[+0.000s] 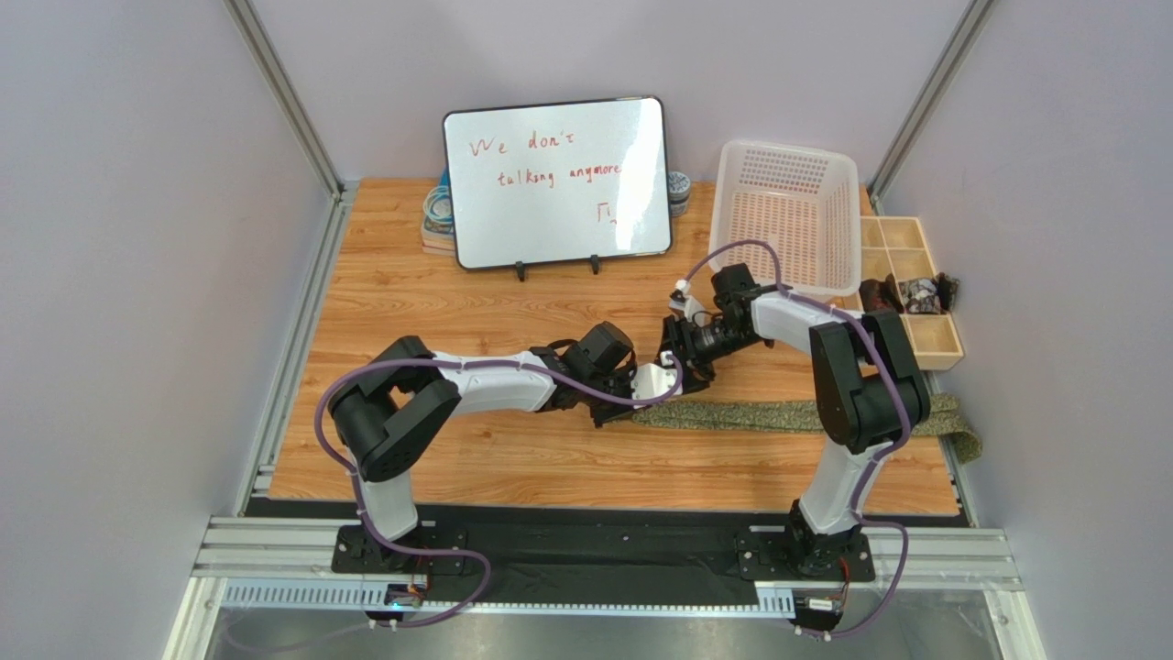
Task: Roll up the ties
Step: Roll the tie at the center of the board.
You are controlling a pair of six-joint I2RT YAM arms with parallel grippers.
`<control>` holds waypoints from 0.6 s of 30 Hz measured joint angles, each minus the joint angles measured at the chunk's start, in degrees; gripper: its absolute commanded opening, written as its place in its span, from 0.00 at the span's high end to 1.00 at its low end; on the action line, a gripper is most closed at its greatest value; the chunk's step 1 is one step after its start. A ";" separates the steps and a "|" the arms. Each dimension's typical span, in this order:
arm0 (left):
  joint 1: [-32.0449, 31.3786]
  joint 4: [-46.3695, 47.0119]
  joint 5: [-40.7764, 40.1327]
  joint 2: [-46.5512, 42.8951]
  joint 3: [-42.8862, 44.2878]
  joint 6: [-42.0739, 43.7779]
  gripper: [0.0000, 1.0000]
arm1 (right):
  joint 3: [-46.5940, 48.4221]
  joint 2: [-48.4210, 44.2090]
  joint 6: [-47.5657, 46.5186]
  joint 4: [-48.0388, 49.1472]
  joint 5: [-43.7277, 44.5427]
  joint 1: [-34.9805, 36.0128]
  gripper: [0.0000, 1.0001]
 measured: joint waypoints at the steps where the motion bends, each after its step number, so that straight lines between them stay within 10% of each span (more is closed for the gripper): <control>1: 0.00 0.00 -0.02 0.00 0.00 -0.11 0.81 | -0.13 0.04 0.50 0.79 0.00 0.50 0.51; 10: 0.00 0.26 -0.02 0.00 -0.11 -1.16 0.80 | -1.68 2.89 4.63 6.71 0.31 2.82 0.64; 18: 0.00 0.28 0.00 0.00 -0.11 -1.20 0.74 | -2.10 4.22 7.87 9.57 0.11 3.50 0.97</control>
